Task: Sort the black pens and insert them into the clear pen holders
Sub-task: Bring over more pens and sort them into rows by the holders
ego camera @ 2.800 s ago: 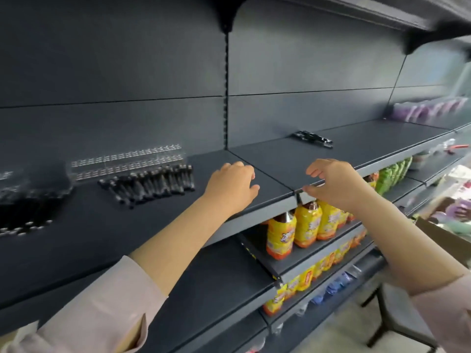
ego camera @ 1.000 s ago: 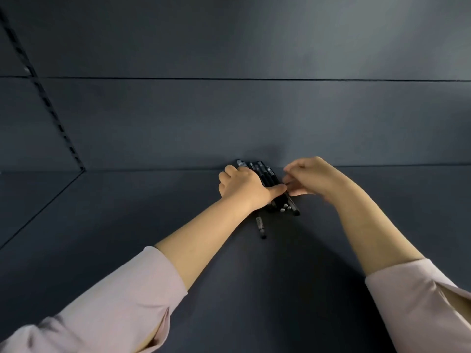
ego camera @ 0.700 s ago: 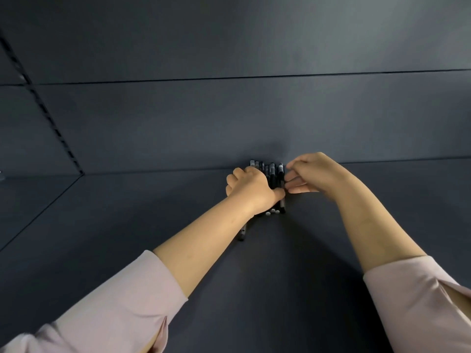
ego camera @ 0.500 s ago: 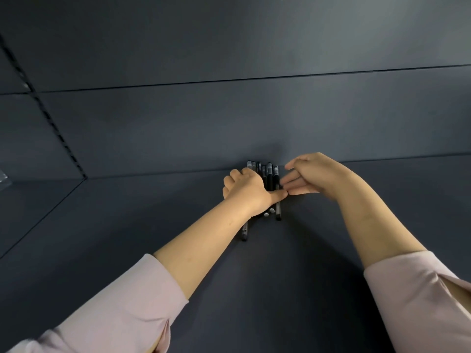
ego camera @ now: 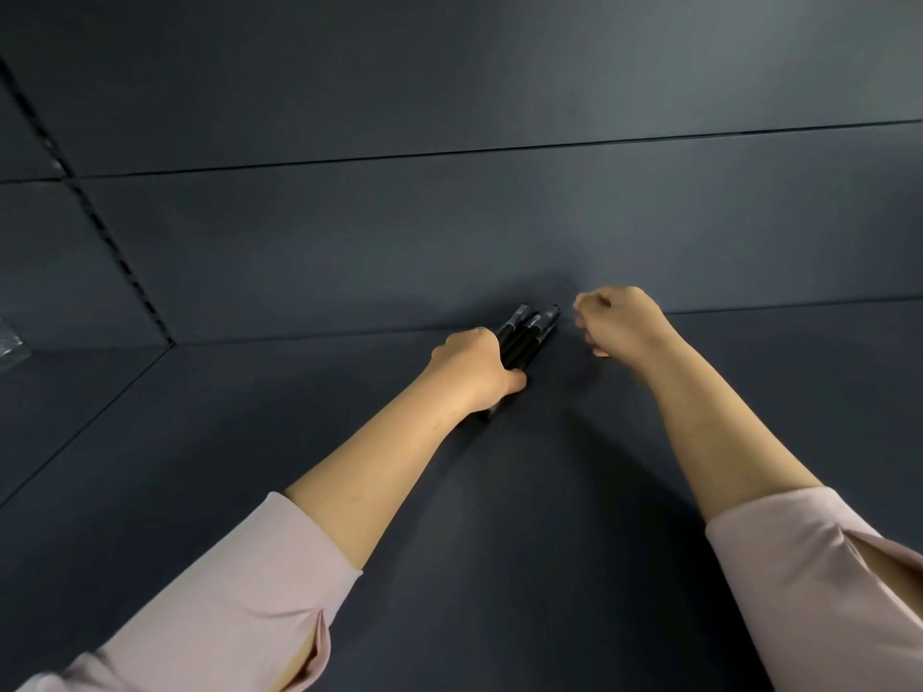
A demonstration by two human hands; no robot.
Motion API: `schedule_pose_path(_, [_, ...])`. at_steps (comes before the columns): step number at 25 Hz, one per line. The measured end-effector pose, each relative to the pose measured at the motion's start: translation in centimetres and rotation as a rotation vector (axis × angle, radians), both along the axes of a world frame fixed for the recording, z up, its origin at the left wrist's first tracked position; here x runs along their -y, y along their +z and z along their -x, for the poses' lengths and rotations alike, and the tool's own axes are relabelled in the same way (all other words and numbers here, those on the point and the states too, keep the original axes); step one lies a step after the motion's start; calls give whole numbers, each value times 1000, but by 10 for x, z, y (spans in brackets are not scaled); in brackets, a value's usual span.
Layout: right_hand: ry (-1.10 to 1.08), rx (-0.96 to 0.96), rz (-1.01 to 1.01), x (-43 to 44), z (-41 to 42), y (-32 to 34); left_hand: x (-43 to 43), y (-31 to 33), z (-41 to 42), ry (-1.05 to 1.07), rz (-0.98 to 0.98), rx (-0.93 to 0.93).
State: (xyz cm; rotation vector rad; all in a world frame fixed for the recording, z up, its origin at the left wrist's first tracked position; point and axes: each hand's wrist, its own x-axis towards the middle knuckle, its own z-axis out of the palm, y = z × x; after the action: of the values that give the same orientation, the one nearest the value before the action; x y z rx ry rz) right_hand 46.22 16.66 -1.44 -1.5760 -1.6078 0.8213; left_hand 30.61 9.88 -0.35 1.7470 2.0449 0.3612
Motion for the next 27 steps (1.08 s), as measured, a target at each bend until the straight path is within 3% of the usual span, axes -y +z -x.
schedule_pose_path(6, [132, 37, 10, 11, 11, 2, 6, 5, -2, -2, -23, 13])
schedule_pose_path(16, [185, -235, 106, 14, 16, 6, 7, 14, 10, 30, 22, 197])
schedule_pose_path(21, [194, -257, 140, 26, 28, 14, 8, 17, 51, 208, 116, 584])
schedule_pose_path(27, [347, -186, 170, 74, 93, 18, 61, 16, 136, 458, -21, 952])
